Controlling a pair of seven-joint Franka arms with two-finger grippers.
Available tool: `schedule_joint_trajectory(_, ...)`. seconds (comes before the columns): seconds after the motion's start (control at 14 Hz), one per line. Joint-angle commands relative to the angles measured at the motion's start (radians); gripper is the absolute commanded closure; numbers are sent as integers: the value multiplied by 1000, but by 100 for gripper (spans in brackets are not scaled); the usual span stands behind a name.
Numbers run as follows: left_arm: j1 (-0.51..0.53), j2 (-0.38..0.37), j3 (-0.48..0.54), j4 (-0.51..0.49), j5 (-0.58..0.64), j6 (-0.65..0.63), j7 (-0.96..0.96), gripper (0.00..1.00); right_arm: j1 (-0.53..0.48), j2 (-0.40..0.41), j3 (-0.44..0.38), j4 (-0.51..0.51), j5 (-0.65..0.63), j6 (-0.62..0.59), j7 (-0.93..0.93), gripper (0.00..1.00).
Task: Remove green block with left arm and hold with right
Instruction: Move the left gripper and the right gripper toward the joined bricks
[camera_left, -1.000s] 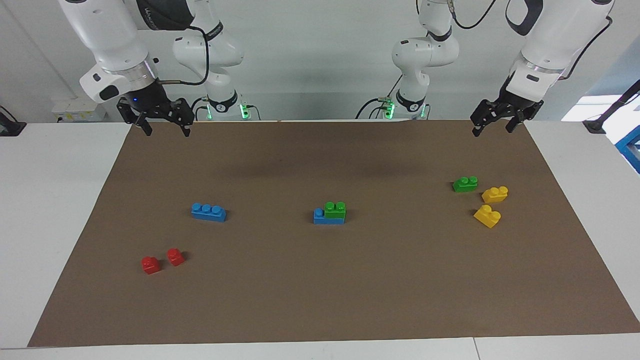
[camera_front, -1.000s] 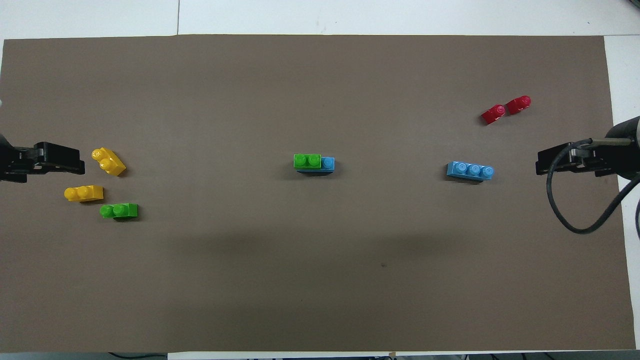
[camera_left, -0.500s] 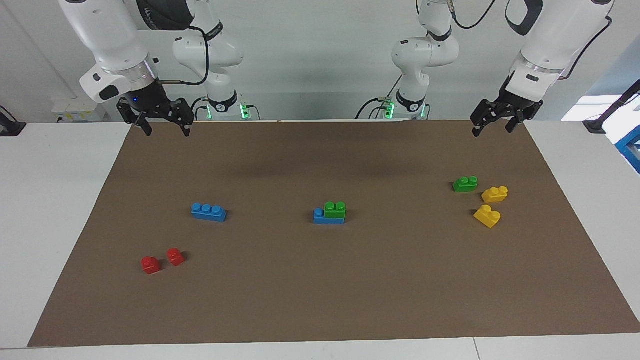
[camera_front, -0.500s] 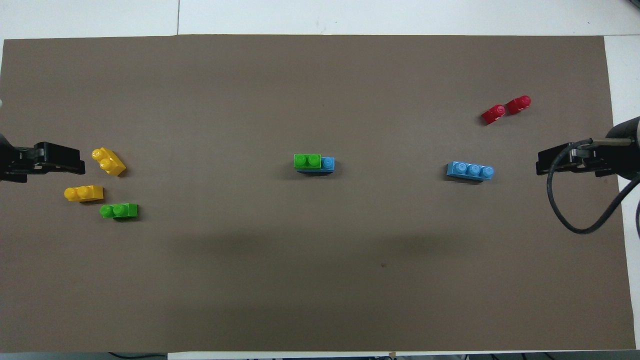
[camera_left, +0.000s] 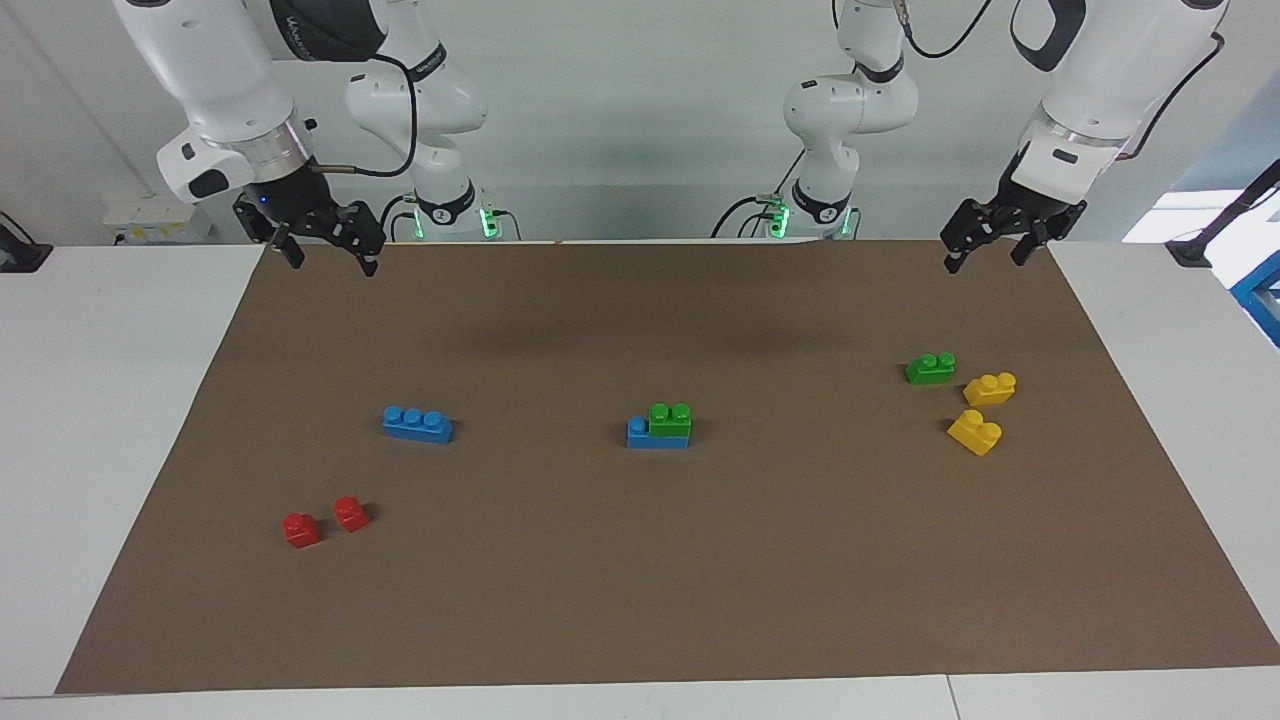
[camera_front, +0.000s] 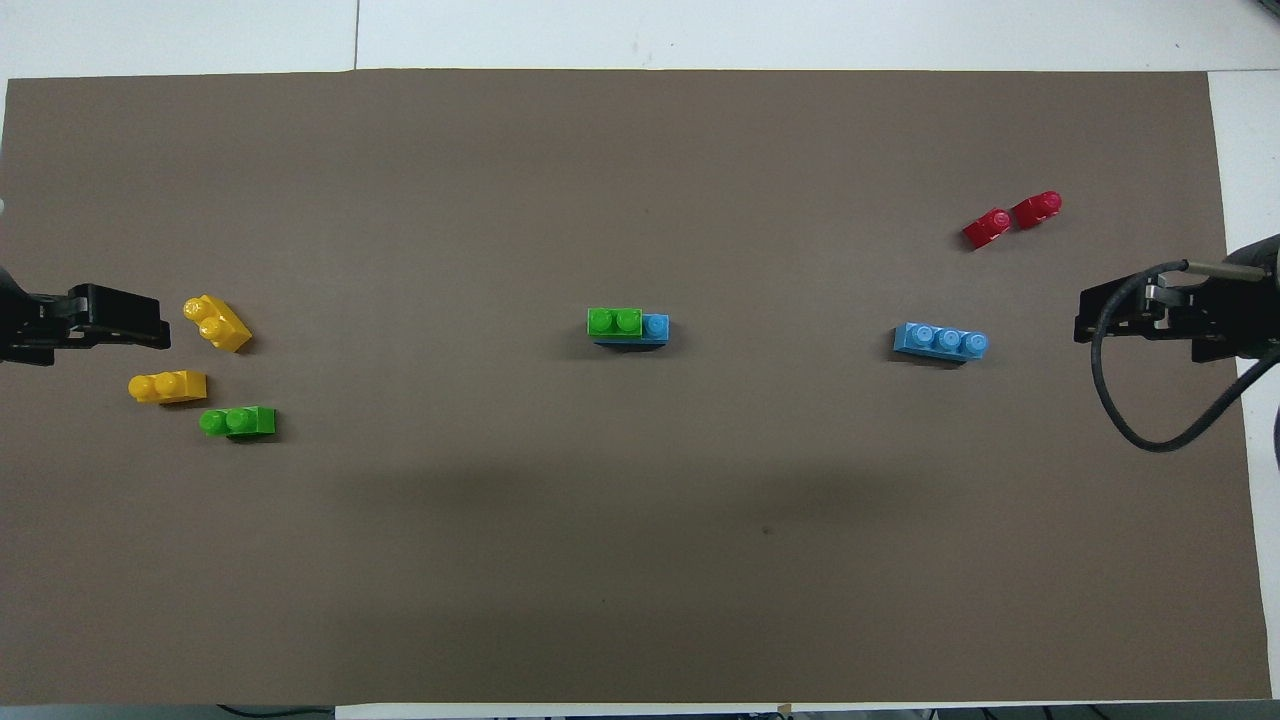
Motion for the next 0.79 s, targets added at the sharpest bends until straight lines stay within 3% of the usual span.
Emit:
schedule_joint_trajectory(0.0, 8, 3, -5, 5, -16, -15, -6, 0, -4, -26, 9, -39, 36, 10, 197, 0)
schedule_joint_trajectory(0.14, 6, 3, -5, 6, -16, -12, -18, 0, -2, -23, 13, -45, 105, 30, 346, 0)
schedule_joint_trajectory(0.36, -29, 2, -7, -15, -16, 39, -246, 0, 22, -17, 18, -82, 178, 76, 515, 0)
schedule_joint_trajectory(0.71, -207, -10, -7, -123, -16, 232, -935, 0, 56, 9, 18, -152, 363, 199, 863, 0)
